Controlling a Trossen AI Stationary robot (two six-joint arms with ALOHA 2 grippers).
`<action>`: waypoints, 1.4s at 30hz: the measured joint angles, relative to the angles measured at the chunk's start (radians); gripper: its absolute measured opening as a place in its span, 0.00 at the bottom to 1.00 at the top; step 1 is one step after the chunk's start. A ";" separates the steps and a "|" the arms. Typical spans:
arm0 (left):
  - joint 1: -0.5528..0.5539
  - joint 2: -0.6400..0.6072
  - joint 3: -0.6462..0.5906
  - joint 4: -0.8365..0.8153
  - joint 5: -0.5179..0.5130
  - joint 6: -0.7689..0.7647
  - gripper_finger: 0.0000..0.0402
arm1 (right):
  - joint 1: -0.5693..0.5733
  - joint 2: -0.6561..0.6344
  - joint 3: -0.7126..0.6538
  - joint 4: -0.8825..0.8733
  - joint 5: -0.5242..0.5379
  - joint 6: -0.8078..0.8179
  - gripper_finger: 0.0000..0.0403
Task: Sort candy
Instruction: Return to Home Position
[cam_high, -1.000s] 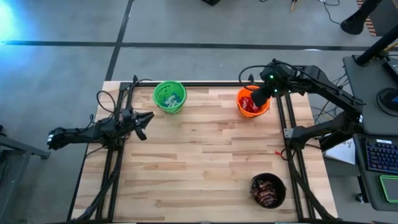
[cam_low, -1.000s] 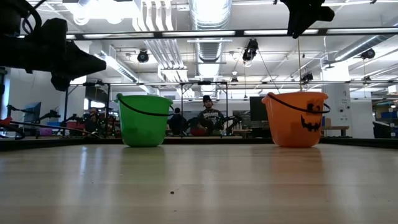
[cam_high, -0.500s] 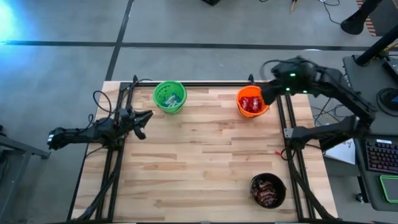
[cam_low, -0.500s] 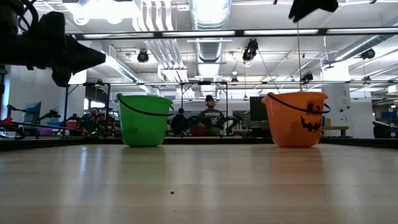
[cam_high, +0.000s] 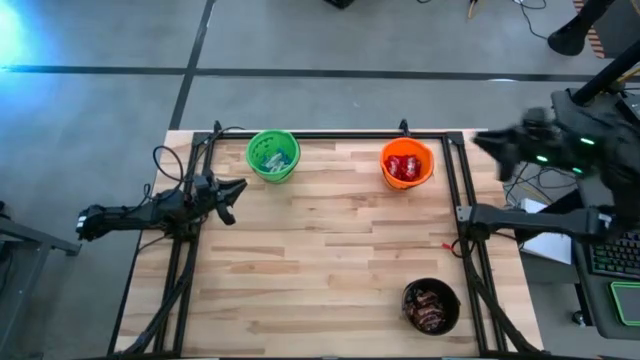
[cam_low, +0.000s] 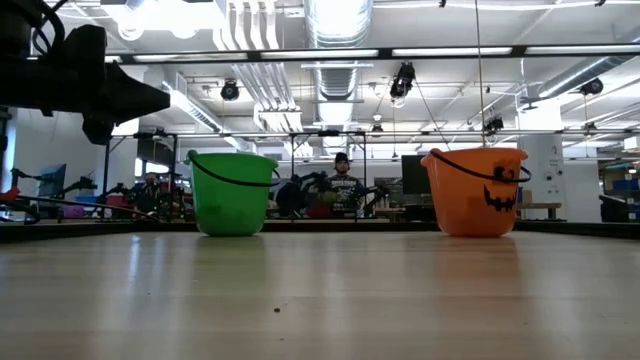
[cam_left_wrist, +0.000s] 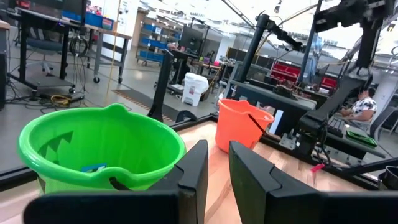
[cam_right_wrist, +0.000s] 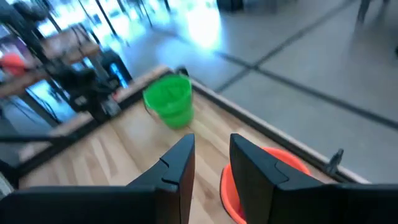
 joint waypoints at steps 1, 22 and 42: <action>0.000 0.000 0.000 0.000 0.000 0.000 0.12 | 0.000 -0.034 -0.007 0.000 0.000 0.000 0.23; 0.000 0.000 0.001 0.003 0.003 0.000 0.12 | 0.000 -0.669 -0.690 0.324 -0.052 0.130 0.21; 0.000 0.000 0.001 0.014 0.007 0.000 0.12 | 0.000 -0.634 -1.141 0.884 -0.136 0.081 0.19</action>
